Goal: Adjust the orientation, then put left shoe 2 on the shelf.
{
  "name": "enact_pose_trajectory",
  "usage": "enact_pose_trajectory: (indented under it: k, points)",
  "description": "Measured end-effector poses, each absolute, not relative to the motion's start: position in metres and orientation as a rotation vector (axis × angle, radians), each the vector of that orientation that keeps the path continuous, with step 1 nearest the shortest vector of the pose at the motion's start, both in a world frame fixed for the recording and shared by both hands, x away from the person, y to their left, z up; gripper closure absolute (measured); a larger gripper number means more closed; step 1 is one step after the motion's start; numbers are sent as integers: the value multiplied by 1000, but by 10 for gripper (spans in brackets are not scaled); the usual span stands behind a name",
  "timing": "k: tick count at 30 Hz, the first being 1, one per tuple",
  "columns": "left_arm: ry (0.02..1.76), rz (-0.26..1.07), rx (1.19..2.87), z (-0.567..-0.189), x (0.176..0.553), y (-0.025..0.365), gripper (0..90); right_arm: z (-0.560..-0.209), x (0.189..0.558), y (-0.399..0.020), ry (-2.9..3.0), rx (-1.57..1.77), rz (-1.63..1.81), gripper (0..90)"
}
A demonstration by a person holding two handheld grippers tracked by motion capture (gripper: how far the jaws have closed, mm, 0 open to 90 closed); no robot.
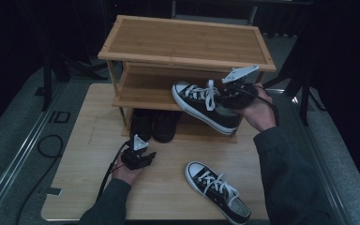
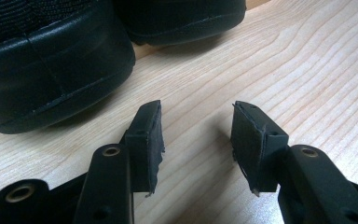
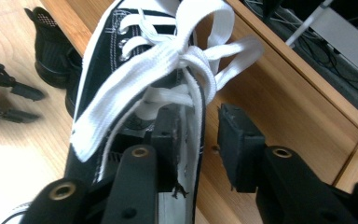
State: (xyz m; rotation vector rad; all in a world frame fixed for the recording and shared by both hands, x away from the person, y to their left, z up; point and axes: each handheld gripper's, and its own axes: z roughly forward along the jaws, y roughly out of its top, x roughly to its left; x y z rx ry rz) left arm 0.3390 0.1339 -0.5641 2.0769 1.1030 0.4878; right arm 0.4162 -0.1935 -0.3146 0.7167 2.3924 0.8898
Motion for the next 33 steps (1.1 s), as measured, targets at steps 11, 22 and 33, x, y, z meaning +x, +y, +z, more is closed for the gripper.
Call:
enact_pose_trajectory:
  k: [11,22,33]
  points:
    - [1104,485,2077,-564,339,134,532,-305,407,-205,2394,701,921,615]
    - [1096,482,2079,-564,339,133,525,-299,404,-219,2387,695,986,607]
    - [1079,486,2086,-564,338,130,553,-295,399,-237,2368,702,1015,617]
